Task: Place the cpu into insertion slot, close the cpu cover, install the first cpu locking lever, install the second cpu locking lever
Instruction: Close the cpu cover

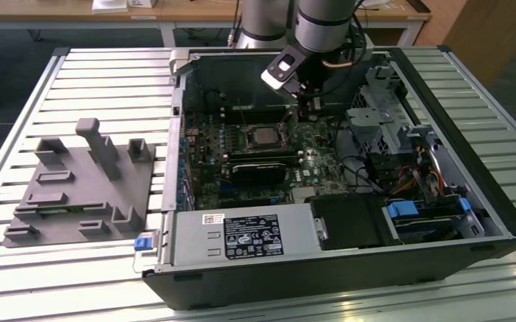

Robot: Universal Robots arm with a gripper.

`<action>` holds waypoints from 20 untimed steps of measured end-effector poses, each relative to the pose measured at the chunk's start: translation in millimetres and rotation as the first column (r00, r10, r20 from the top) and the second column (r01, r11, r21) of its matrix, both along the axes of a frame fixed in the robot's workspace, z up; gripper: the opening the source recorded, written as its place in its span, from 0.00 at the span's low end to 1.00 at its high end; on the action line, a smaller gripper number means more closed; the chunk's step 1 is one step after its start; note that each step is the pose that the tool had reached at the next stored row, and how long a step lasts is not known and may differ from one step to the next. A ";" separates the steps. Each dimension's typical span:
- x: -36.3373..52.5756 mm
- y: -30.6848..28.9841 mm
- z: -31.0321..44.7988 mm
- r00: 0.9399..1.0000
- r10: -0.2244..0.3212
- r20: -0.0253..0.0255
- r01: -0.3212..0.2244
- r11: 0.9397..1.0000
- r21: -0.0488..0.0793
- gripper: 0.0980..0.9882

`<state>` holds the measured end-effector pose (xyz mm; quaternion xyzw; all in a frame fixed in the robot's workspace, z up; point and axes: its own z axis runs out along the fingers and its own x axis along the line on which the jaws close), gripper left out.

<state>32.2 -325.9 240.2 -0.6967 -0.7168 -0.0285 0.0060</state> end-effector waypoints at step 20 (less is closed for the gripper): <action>-24.3 0.1 -1.0 1.000 0.000 0.000 0.000 1.000 0.000 0.01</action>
